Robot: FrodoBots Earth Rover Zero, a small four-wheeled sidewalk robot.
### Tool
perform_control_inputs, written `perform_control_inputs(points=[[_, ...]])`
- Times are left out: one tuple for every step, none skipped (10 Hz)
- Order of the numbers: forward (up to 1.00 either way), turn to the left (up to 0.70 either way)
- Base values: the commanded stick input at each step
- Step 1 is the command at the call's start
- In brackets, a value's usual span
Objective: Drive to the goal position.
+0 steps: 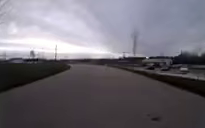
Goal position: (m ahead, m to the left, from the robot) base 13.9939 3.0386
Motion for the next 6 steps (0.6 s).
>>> perform_control_inputs(points=[[1.0,0.0],[1.0,0.0],[1.0,0.0],[1.0,0.0],[1.0,0.0],[1.0,0.0]])
